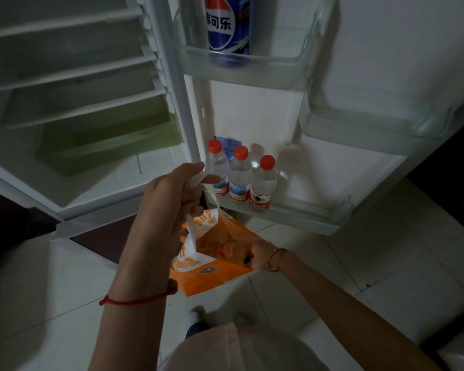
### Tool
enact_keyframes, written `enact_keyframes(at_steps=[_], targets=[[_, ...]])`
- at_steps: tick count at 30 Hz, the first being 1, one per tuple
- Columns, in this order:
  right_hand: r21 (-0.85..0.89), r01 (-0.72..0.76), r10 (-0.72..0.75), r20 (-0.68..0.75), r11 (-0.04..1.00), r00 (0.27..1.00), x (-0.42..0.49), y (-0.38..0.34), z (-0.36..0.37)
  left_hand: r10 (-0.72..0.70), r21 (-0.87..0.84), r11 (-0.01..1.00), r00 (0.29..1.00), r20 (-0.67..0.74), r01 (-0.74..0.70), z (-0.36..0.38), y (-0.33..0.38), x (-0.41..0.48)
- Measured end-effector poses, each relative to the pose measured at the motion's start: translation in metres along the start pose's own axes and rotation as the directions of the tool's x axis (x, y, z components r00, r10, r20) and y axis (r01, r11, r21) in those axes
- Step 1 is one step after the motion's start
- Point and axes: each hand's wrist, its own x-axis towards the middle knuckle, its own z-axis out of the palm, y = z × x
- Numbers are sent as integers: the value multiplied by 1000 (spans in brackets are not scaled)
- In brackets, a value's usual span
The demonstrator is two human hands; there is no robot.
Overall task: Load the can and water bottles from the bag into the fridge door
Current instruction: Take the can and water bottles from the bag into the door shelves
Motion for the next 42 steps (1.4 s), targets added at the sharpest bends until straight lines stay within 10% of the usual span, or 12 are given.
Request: enact_keyframes(at_steps=[4, 11, 20, 33, 42], targets=[[31, 84, -88, 122, 996, 989, -15, -23, -14, -2, 13, 1000, 1000, -9, 2, -1, 1, -1], [25, -1, 6, -222, 1000, 975, 6, 12, 9, 3, 0, 1000, 999, -32, -3, -4, 6, 1], [55, 235, -141, -661, 971, 737, -55, -9, -19, -8, -76, 997, 1000, 30, 11, 0, 8, 2], [163, 343, 94, -973, 925, 209, -143, 8, -111, 5, 10, 1000, 1000, -31, -5, 18, 1, 18], [72, 249, 17, -977, 966, 213, -86, 37, -127, -1, 0, 1000, 994, -109, 1, 4, 2, 19]])
